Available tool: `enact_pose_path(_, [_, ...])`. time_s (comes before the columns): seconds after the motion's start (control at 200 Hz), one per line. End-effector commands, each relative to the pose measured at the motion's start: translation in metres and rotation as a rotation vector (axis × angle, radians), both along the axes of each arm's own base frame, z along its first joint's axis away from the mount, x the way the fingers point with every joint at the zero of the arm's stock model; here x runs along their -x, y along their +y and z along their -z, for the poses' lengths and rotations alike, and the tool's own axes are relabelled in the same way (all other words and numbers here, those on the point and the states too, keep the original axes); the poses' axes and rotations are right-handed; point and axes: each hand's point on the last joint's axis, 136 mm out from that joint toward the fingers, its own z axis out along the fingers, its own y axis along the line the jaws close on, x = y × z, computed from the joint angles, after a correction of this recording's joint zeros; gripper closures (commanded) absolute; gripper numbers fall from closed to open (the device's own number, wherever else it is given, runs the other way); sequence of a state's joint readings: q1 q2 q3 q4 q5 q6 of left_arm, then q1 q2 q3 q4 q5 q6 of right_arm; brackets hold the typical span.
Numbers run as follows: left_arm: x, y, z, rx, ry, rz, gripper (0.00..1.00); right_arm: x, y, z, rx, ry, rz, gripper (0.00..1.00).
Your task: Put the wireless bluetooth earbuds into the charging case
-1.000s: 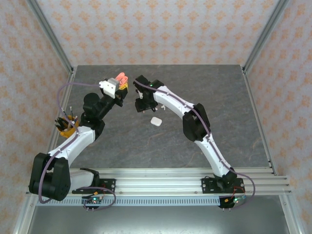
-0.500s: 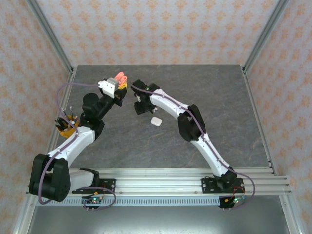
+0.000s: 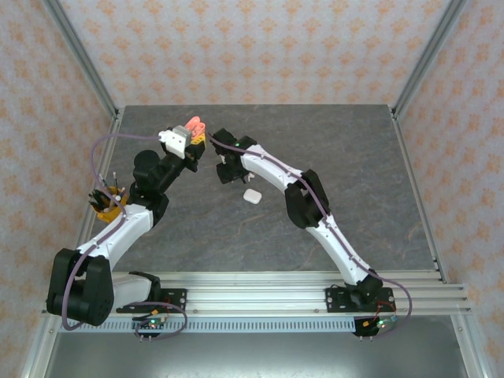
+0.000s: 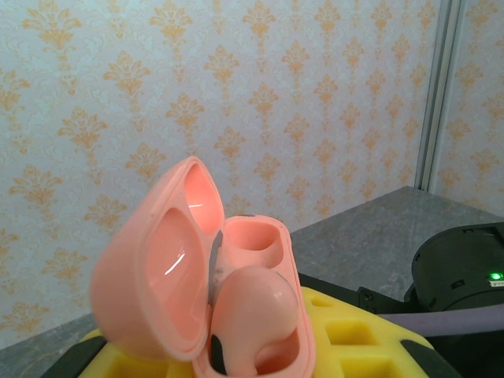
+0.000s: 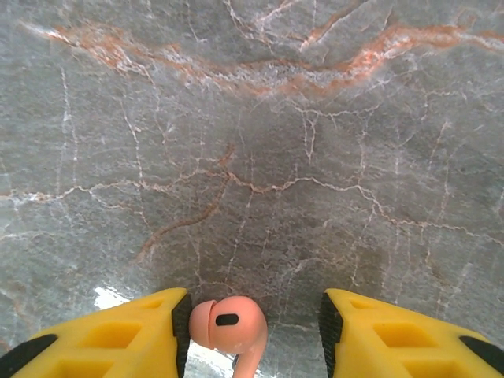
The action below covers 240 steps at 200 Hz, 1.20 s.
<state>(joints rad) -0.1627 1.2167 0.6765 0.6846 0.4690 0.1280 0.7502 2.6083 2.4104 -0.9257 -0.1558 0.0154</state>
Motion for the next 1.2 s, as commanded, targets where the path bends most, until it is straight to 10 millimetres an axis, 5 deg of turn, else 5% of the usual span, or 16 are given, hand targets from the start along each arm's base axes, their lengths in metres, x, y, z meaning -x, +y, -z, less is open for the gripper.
enact_pose_path(0.0, [0.000,0.005,-0.007,0.007,-0.018,-0.012,1.00,-0.005,-0.001,0.014,0.034,-0.013,-0.011,0.52])
enact_pose_path(1.196, [-0.005,0.002,-0.006,0.017,-0.006,0.002,1.00,0.017,0.000,0.008,0.051,0.012,-0.048,0.65])
